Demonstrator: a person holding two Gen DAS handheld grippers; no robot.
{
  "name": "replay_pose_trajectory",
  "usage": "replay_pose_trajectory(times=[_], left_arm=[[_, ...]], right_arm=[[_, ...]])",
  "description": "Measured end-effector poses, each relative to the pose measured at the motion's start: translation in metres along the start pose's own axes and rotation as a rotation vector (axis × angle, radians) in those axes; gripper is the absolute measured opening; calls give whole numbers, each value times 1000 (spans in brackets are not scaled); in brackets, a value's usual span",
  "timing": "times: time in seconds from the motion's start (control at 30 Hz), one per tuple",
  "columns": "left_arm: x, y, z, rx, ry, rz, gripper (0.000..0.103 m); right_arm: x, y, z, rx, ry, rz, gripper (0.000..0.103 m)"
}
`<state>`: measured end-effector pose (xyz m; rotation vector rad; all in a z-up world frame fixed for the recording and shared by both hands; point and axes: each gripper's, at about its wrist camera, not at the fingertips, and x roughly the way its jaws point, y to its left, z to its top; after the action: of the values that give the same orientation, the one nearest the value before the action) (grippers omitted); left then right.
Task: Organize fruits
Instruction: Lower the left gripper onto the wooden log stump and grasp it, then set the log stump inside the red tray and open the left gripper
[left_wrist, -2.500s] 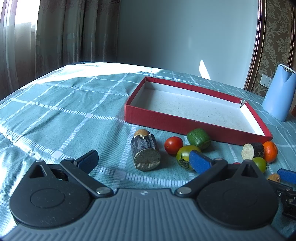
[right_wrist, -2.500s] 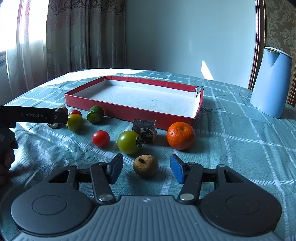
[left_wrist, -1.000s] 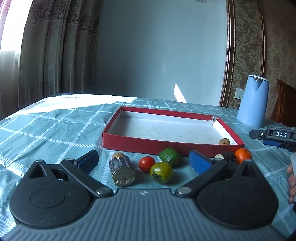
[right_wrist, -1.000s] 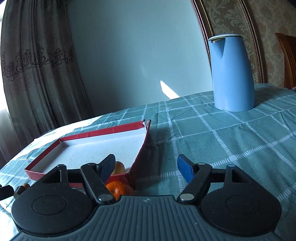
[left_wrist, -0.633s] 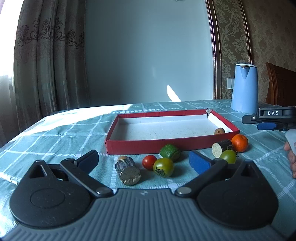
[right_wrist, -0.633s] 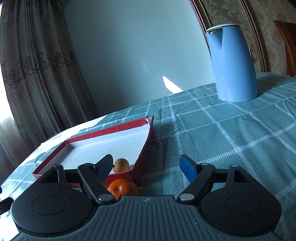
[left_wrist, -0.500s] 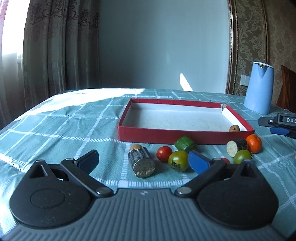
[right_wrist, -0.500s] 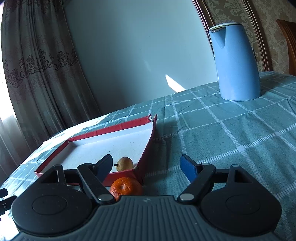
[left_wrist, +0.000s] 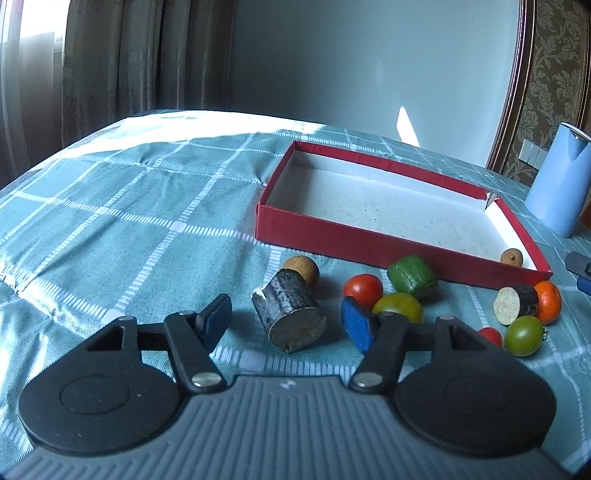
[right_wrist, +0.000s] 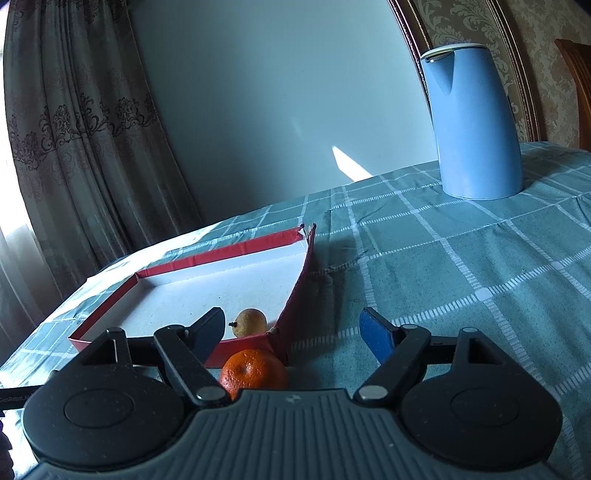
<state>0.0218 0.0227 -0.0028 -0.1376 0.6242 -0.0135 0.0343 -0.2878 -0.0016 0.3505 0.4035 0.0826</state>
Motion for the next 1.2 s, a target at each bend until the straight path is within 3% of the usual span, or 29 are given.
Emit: replay_pose_trajectory(times=[0.07, 0.37, 0.53, 0.83, 0.93, 1.0, 1.2], left_arm=[[-1, 1, -1, -2, -4, -14, 39], [-23, -6, -4, 10, -56, -26, 39], [-31, -20, 24, 40, -135, -34, 39], [28, -40, 74, 96, -122, 5, 40], [37, -38, 70, 87, -112, 37, 63], [29, -34, 63, 82, -139, 45, 89], [-9, -24, 31, 101, -173, 19, 103]], right_arm=[[0, -1, 0, 6, -2, -1, 80], [-2, -4, 0, 21, -9, -1, 80], [-1, -4, 1, 22, -9, -3, 80], [4, -8, 0, 42, 23, -3, 80], [6, -9, 0, 49, 30, -2, 80], [5, -9, 0, 53, 30, -2, 80], [3, -11, 0, 66, 20, 3, 80]])
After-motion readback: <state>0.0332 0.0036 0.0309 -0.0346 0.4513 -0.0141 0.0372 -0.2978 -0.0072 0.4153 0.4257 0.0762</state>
